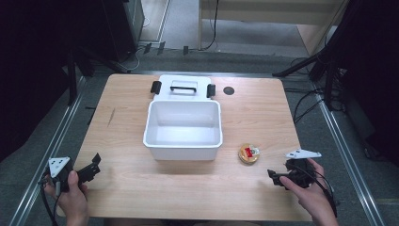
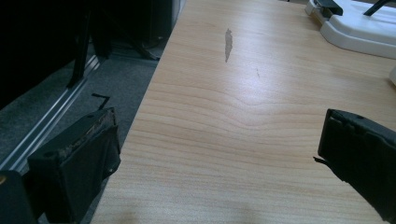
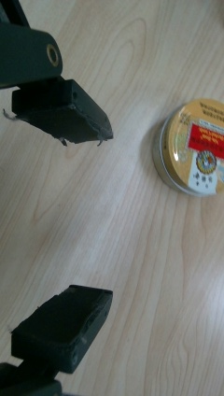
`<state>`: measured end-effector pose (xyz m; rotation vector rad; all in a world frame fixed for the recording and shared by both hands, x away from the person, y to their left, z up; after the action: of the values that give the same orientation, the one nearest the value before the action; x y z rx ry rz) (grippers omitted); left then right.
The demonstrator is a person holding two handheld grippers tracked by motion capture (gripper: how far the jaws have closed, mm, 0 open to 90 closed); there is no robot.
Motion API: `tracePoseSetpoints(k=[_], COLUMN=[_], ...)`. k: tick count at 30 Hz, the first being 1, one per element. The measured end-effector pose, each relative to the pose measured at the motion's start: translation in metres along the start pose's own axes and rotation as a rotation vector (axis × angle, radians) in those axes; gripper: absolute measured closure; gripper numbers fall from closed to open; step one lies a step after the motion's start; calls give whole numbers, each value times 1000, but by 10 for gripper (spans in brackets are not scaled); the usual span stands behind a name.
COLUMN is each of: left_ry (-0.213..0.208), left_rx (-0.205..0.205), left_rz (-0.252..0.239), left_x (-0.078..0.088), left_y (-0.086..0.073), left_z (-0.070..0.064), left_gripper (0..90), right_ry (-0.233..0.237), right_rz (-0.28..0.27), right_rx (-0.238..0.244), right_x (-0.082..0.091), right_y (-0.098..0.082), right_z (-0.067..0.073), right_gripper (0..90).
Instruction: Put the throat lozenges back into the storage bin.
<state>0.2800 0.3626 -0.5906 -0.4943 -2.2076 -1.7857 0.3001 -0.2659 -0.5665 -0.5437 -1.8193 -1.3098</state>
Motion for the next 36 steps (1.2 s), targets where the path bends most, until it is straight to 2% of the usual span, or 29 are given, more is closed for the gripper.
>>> tracePoseSetpoints(k=[4, 5, 9, 10, 11, 12, 14, 17, 18, 21, 23, 27, 29, 34, 36], left_ry=[-2, -2, -9, -9, -13, -13, -13, -16, -16, -20, -20, -23, -24, -25, -23], left_rx=[0, 0, 6, 6, 2, 2, 2, 3, 3, 9, 10, 12, 10, 10, 6], left_rz=[-2, -2, -6, -6, -4, -4, -2, 3, 3, 3, 2, 3, 4, 3, 9], left_x=[0, 0, 0, 0, 0, 0, 0, 0, 0, -1, -1, -2, -1, -2, -2], left_y=[0, 0, 0, 0, 0, 0, 0, 0, 0, 0, 0, 0, 0, 0, 0], left_z=[0, 0, 0, 0, -1, -1, -2, -1, -1, -1, -1, -1, -1, -1, -1], left_gripper=[0, 0, 0, 0, 0, 0, 0, 0, 0, 0, 0, 0, 0, 0, 0], right_ry=[9, 9, 31, 31, 48, 48, 75, 76, 76, 67, 71, 90, 94, 87, 84], right_rz=[85, 85, 164, 164, 199, 199, 257, 303, 303, 336, 342, 384, 389, 389, 398], right_rx=[77, 77, 141, 141, 169, 169, 215, 270, 270, 320, 329, 370, 385, 393, 382], right_x=[-5, -5, -9, -9, -11, -11, -12, -15, -15, -18, -18, -20, -21, -24, -28], right_y=[6, 6, 17, 17, 20, 20, 25, 30, 30, 41, 43, 54, 58, 67, 72], right_z=[8, 8, 15, 15, 19, 19, 26, 29, 29, 35, 37, 50, 54, 59, 59], right_gripper=[177, 177, 167, 167, 163, 163, 153, 142, 142, 132, 129, 119, 117, 117, 111])
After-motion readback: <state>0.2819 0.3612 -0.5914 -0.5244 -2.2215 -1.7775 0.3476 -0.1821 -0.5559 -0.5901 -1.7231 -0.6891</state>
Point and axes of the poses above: each handheld gripper's, and its own axes: x roughly backward along the jaws, y roughly out of its top, z roughly to its left, the point moved 9 cm from there along -x, roughly forward along the jaws, and after that the axes turned 9 degrees about -y, right-handed, at the moved point
